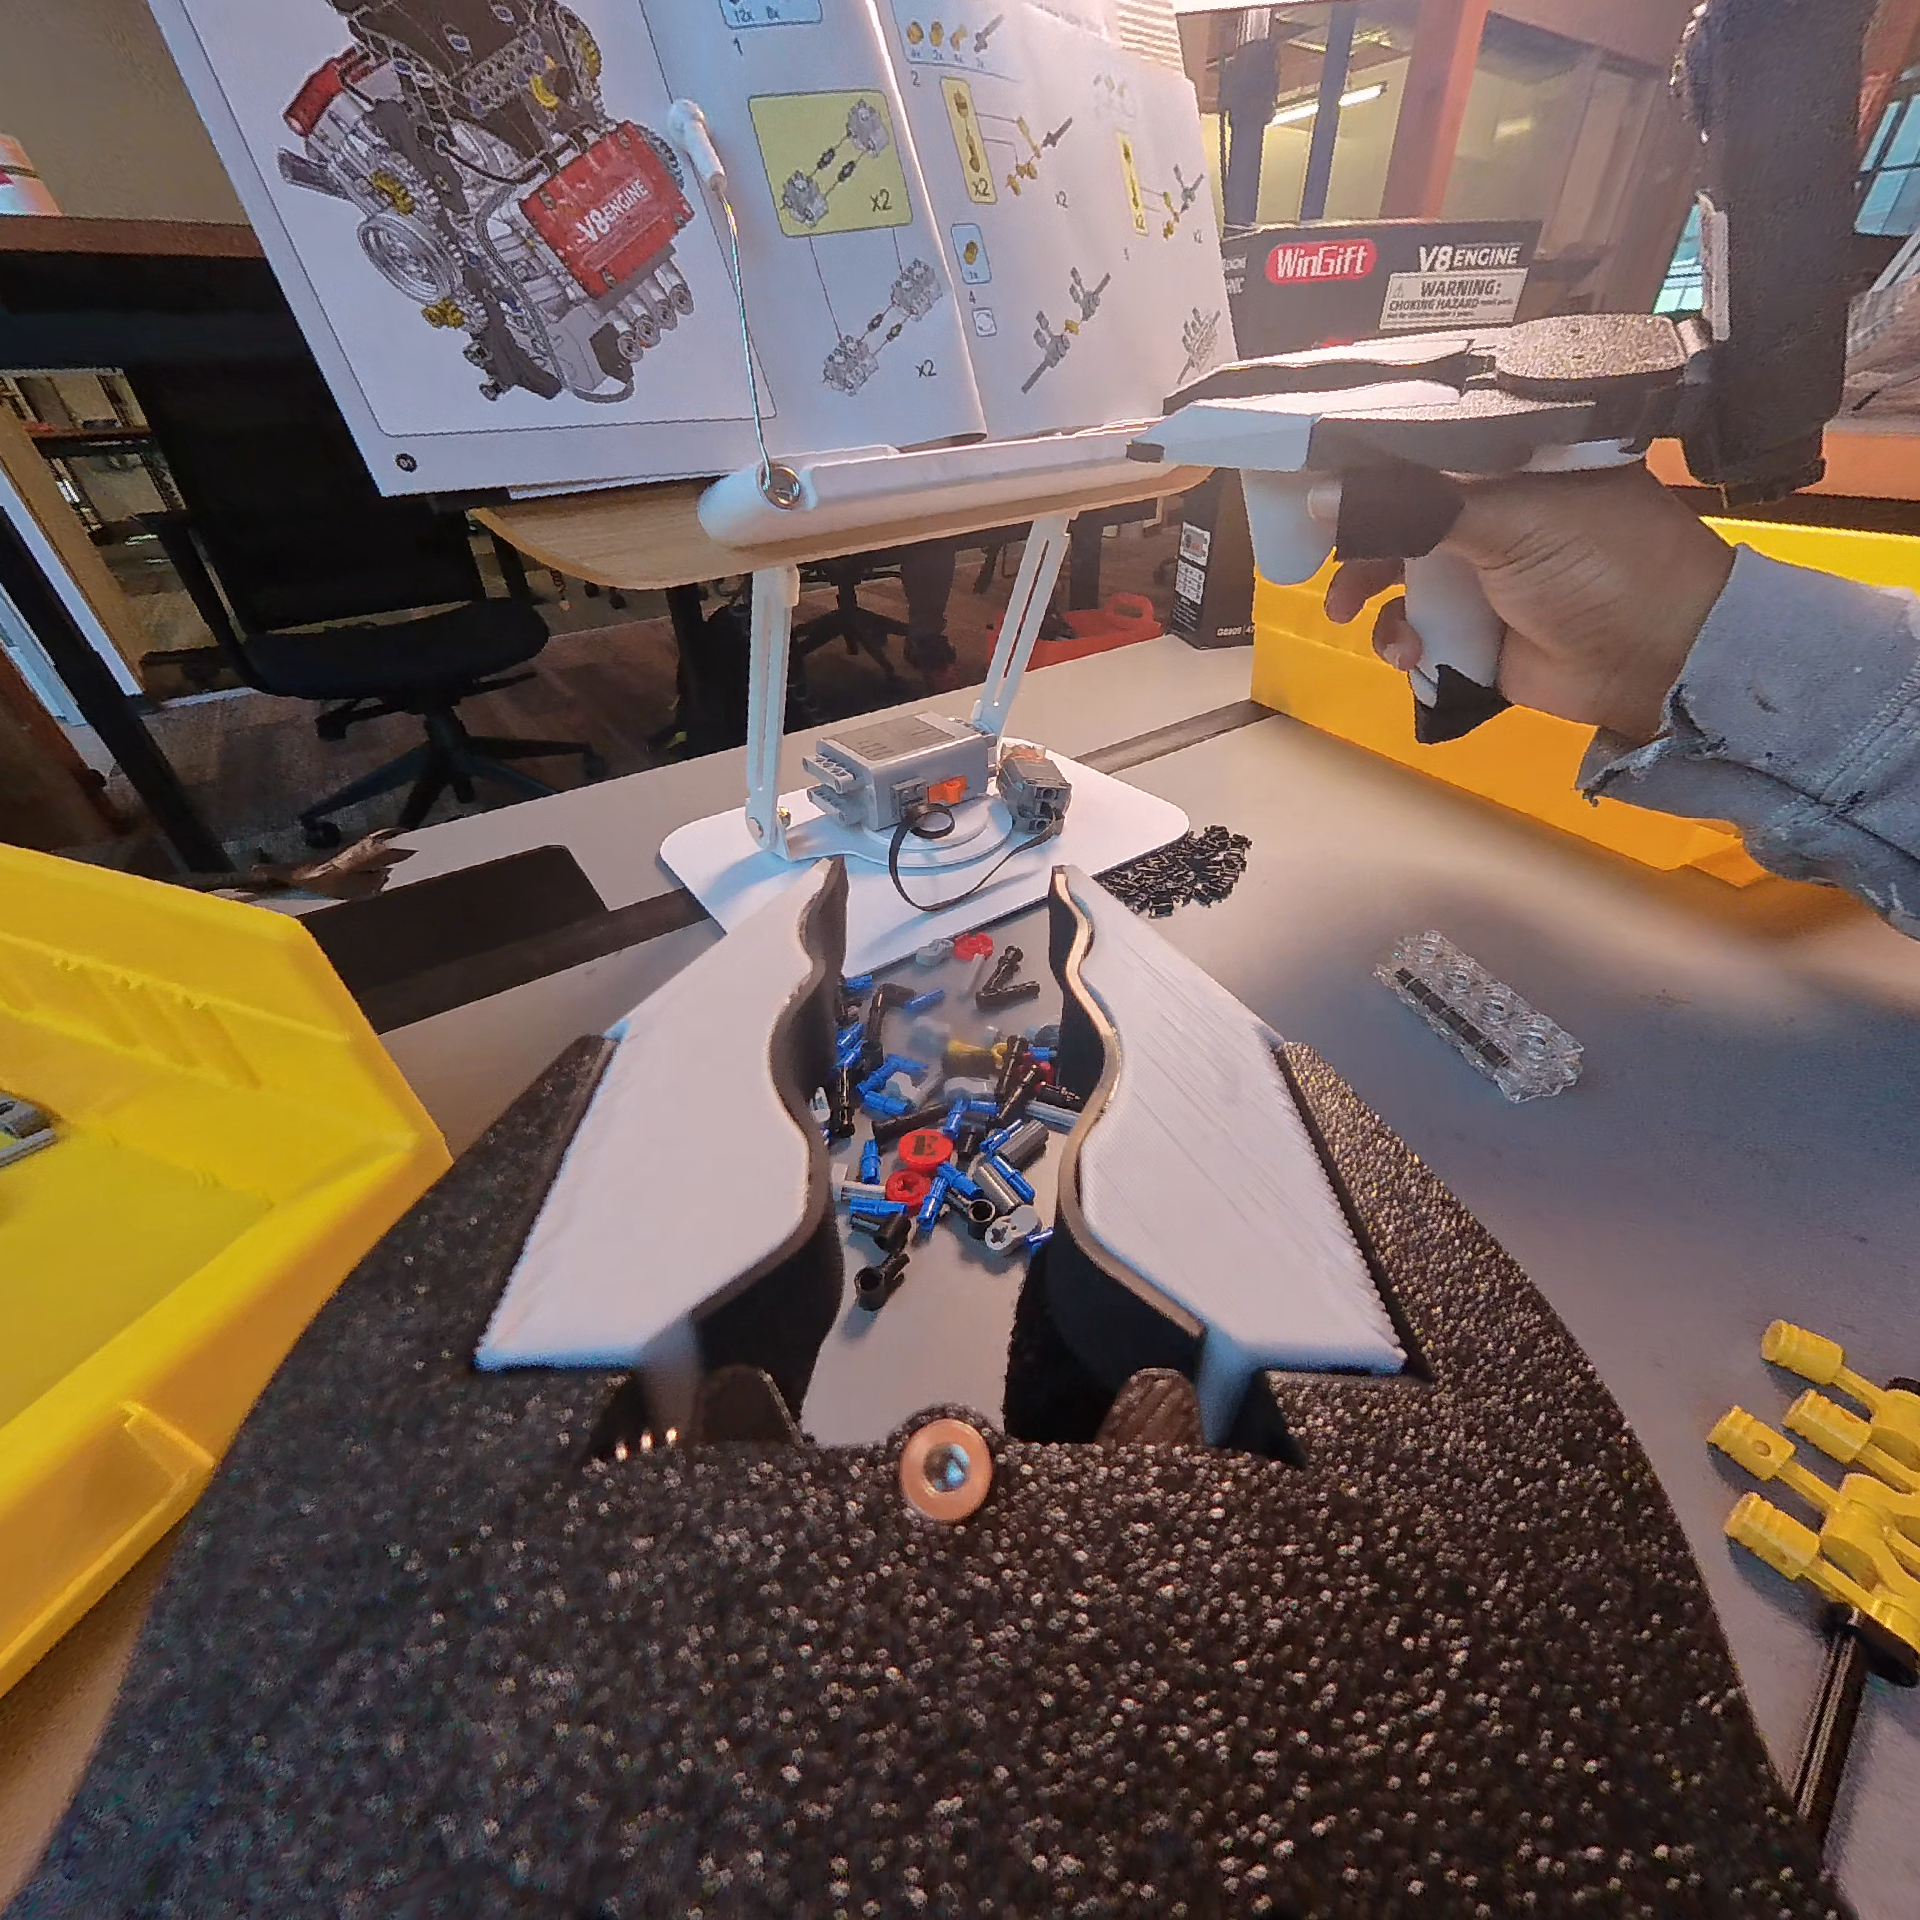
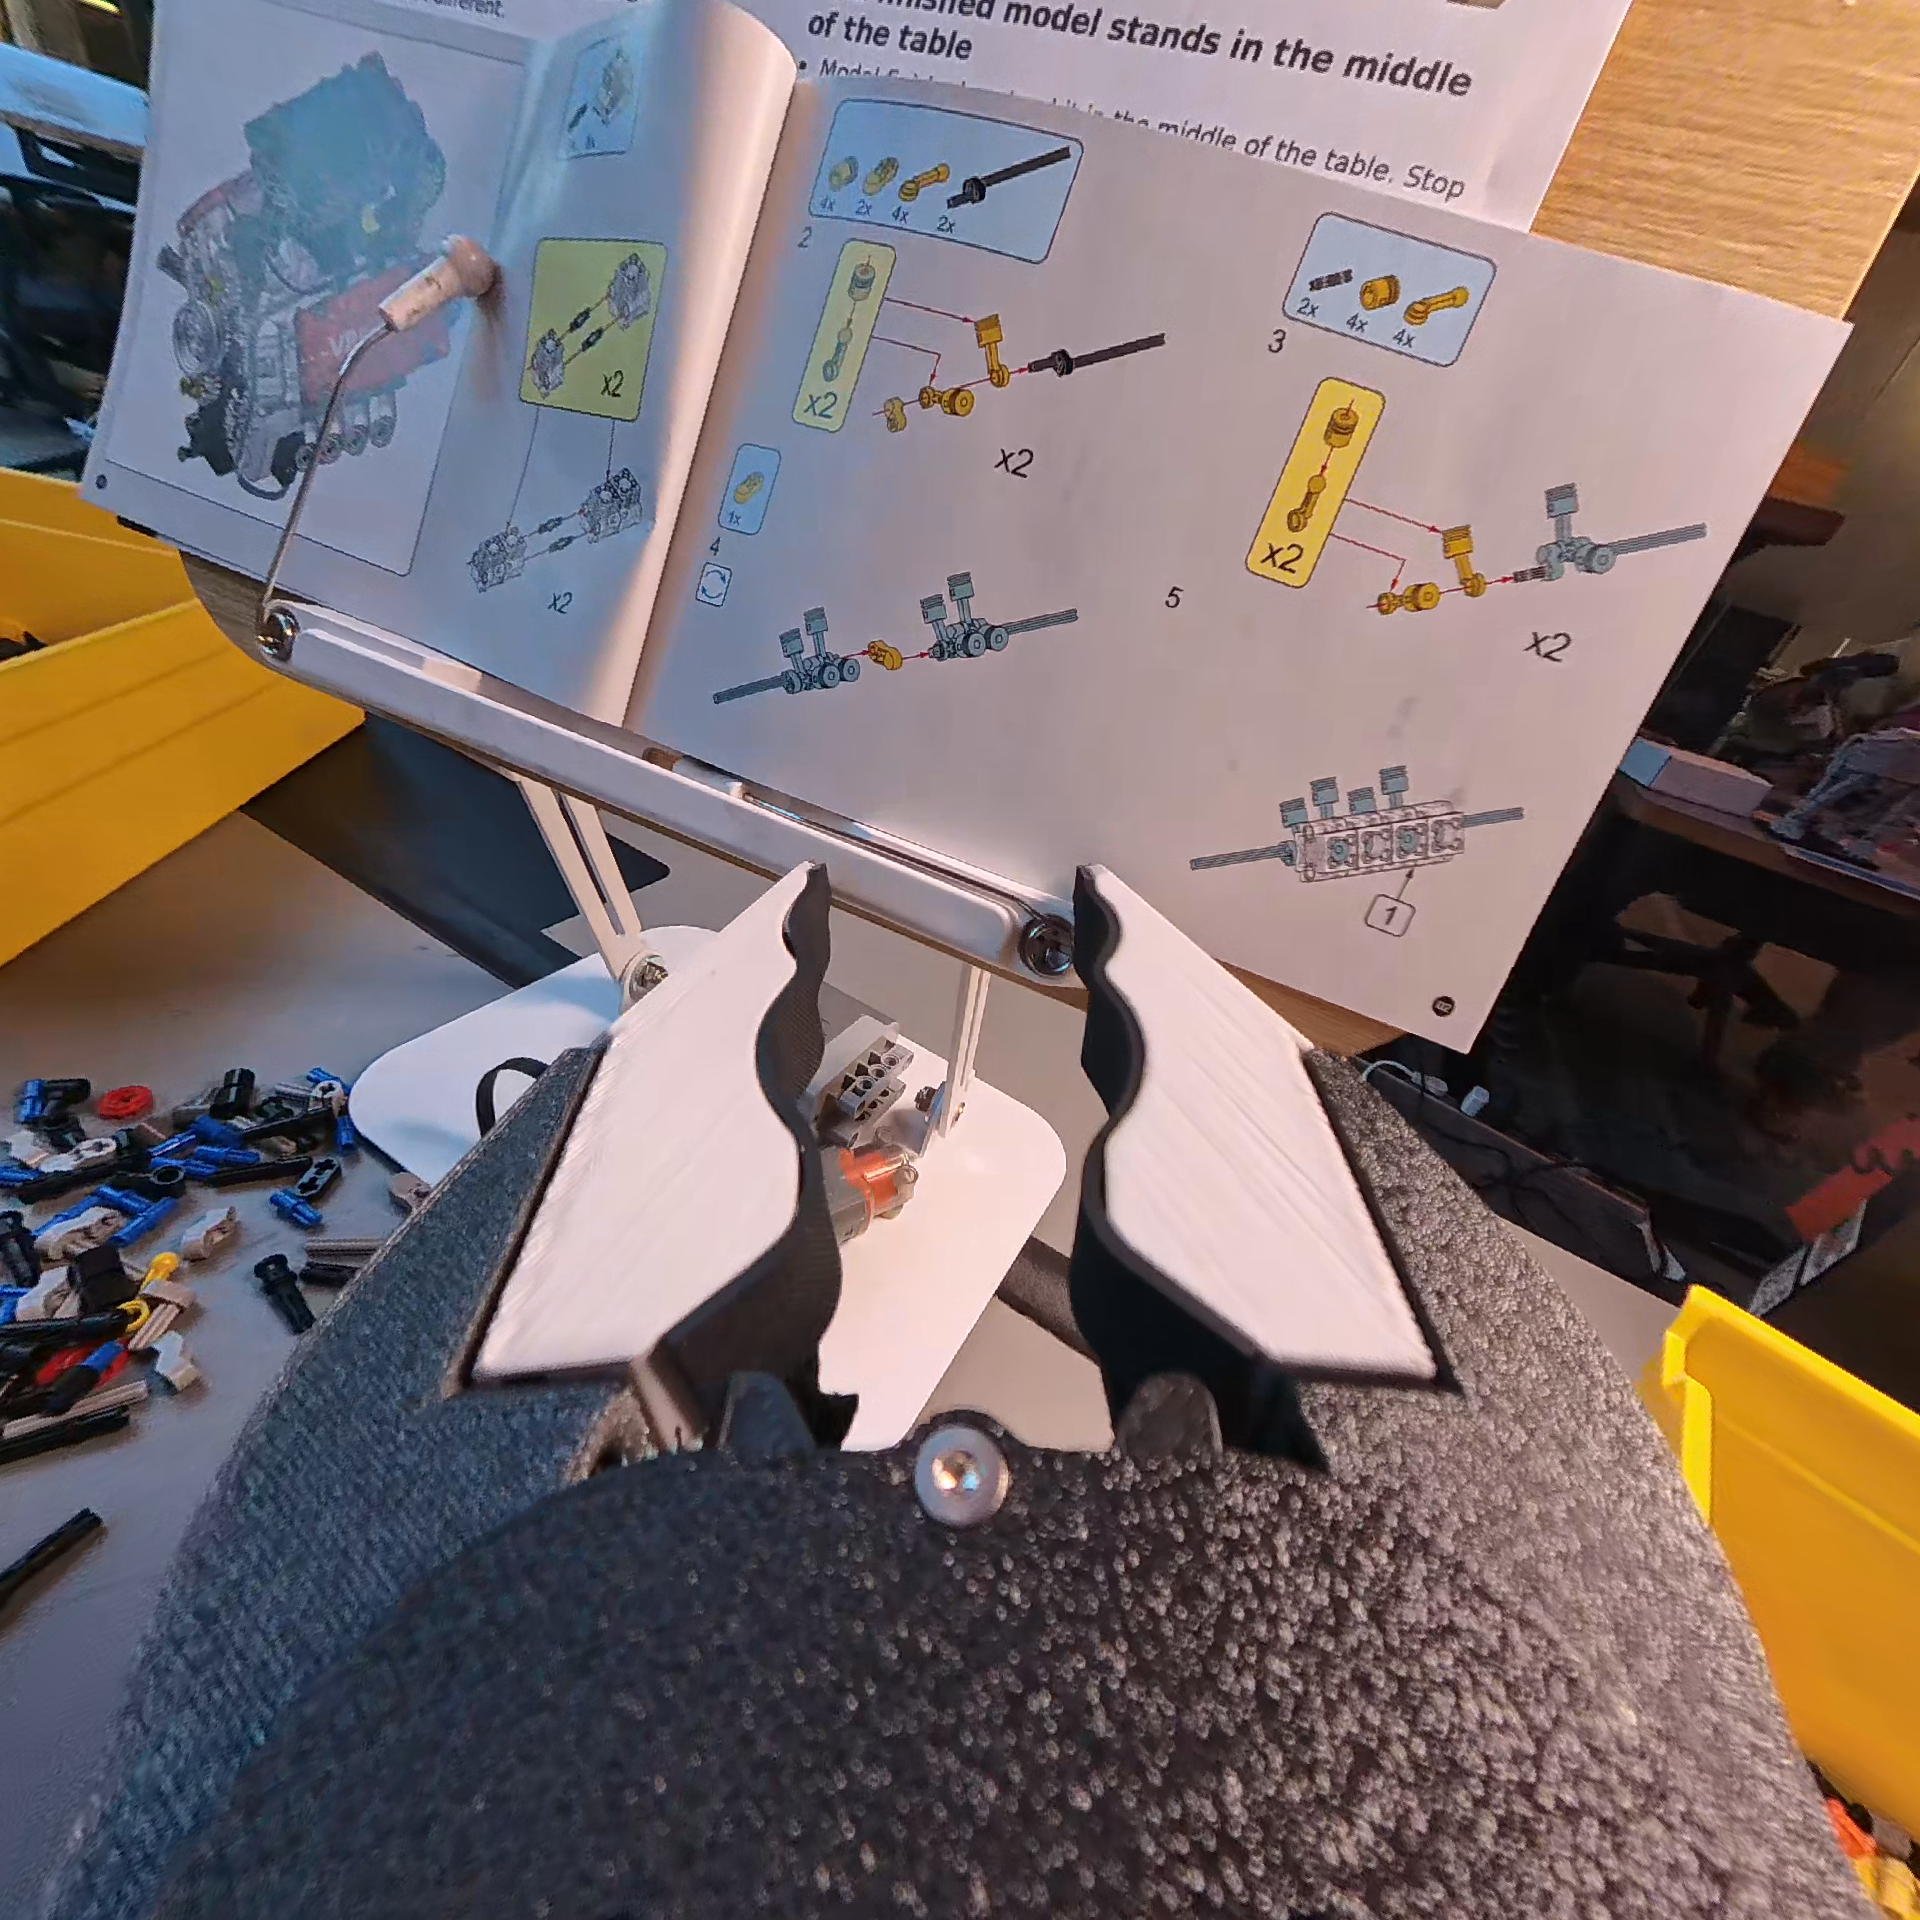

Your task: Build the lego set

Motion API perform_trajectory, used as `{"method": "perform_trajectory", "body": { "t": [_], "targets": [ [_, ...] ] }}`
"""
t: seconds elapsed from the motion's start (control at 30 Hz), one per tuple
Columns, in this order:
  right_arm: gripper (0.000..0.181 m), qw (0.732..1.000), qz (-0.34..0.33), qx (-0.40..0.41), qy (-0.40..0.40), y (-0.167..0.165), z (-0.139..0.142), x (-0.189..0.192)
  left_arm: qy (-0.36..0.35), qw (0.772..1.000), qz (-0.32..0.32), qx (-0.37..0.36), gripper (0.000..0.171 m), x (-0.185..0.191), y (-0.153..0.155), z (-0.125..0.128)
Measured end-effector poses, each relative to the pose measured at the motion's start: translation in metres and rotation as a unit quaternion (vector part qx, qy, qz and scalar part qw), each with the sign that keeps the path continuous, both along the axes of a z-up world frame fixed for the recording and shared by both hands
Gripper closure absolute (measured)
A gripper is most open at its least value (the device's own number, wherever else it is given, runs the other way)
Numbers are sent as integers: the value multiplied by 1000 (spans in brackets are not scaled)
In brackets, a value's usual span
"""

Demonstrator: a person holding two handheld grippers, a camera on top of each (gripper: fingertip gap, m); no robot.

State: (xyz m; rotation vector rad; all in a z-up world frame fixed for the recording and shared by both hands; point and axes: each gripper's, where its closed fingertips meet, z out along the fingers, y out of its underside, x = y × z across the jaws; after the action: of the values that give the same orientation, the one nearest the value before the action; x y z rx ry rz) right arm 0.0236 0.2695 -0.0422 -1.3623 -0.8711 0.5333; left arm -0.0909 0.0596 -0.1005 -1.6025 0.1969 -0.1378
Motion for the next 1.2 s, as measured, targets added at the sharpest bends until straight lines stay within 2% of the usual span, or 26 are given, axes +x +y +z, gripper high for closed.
{"method": "perform_trajectory", "body": {
  "t": [0.1,0.23,0.37,0.73,0.77,0.8,0.9,1.0,1.07,1.2],
  "targets": [
    [137,1000,-5,1,-3,1,0,1,3,1000,2,0,134,-1,0,0],
    [130,1000,-21,16,-16,5,0,6,7,1000,6,1,134,-4,1,0],
    [130,998,-25,29,-56,7,-8,7,10,1000,14,4,134,-10,0,3],
    [167,988,-71,80,-108,8,-8,23,10,999,44,17,136,-34,-2,12],
    [181,989,-72,82,-103,6,-8,24,8,999,45,16,136,-35,-2,11],
    [181,991,-44,76,-101,-3,-11,18,6,999,45,14,136,-36,-1,10],
    [181,984,-62,103,-134,-7,-22,11,6,999,43,11,136,-35,-1,9],
    [176,978,-72,150,-126,-12,-11,9,13,999,39,10,136,-32,-1,9],
    [163,981,-73,146,-104,-13,-3,10,16,999,37,12,136,-30,-1,9],
    [137,975,-102,164,-110,-3,4,19,14,999,33,7,136,-28,0,7]
  ]
}}
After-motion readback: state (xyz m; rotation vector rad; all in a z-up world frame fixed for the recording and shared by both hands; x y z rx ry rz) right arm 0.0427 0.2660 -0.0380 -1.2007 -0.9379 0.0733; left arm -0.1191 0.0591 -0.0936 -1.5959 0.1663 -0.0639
